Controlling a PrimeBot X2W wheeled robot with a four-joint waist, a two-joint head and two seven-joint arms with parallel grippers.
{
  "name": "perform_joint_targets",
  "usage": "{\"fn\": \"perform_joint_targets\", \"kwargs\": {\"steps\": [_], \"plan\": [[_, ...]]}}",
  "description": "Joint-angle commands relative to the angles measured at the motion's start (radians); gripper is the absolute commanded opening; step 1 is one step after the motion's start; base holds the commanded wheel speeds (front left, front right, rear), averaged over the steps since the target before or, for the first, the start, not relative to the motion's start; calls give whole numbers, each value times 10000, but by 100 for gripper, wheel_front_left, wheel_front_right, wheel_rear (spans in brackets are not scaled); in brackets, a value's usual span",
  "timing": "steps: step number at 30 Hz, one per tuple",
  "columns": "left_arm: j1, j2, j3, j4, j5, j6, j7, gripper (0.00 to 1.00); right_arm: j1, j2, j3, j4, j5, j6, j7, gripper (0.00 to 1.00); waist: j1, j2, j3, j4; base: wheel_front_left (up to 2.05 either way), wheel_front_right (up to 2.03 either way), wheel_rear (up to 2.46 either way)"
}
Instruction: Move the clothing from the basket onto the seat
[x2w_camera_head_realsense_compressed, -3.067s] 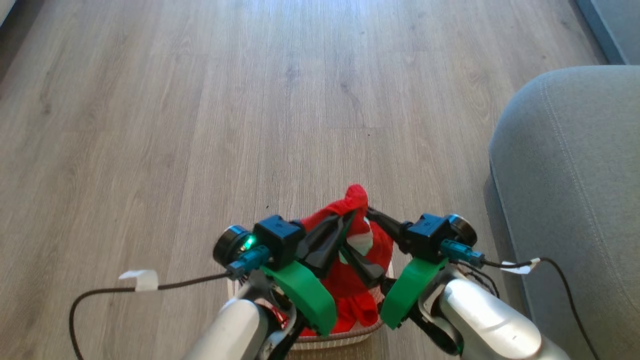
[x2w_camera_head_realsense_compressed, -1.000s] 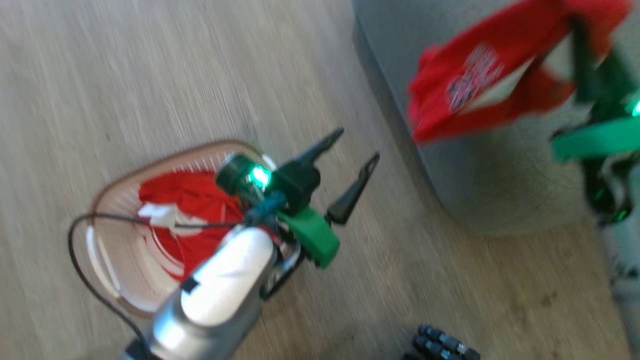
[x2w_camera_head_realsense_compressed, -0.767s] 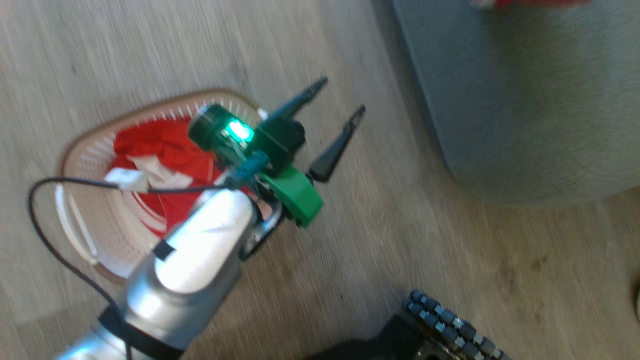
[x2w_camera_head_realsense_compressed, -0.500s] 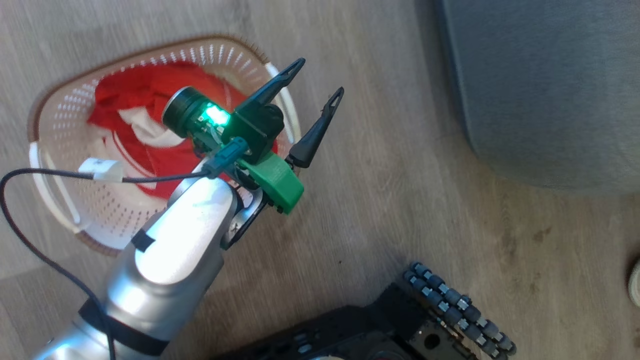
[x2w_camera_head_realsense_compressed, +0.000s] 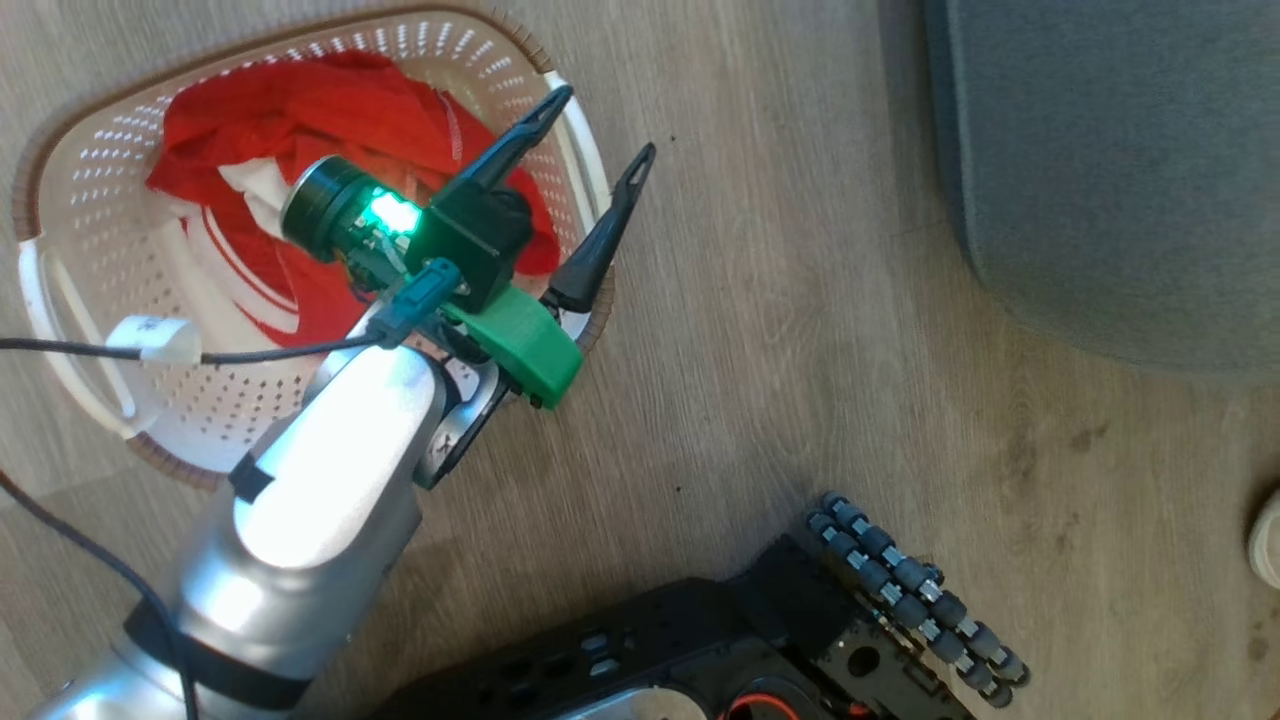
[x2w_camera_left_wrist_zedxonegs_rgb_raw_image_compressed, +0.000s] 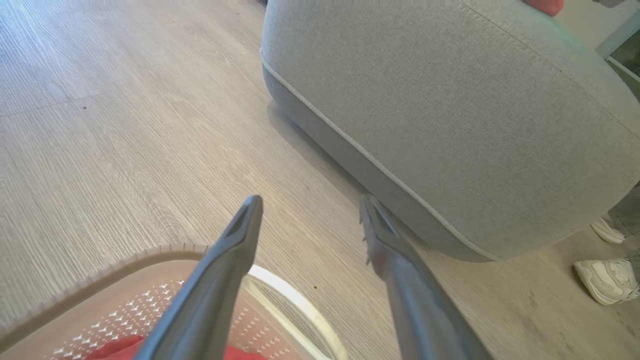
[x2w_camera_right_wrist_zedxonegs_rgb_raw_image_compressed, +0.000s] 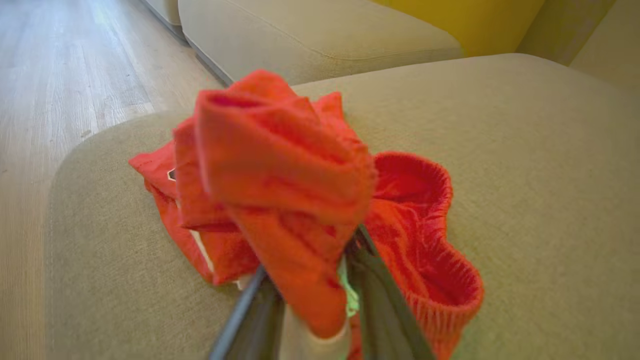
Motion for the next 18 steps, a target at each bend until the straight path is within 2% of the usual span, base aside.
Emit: {"fn": "perform_joint_targets", "kwargs": {"steps": [1, 9, 15, 18], "plan": [[335, 200, 247, -361, -78, 82, 25, 100, 233, -368, 52, -219, 157, -4, -183, 100, 0, 1, -233, -106, 0, 0, 0], [734, 77, 294, -115, -372, 167, -252, 100, 1605, -378, 924, -1004, 508, -4, -292, 100, 0, 1, -1582, -80, 0, 0, 0], [1373, -369, 477, 481, -890, 236, -643, 100, 3708, -475, 1255, -2838, 768, -4, -297, 100, 0, 1, -3138, 172, 0, 0, 0], [1869, -471, 717, 733, -1127, 332, -770, 100, 4754, -383, 1287, -3915, 496, -4, -298, 100, 0, 1, -3930, 274, 0, 0, 0]]}}
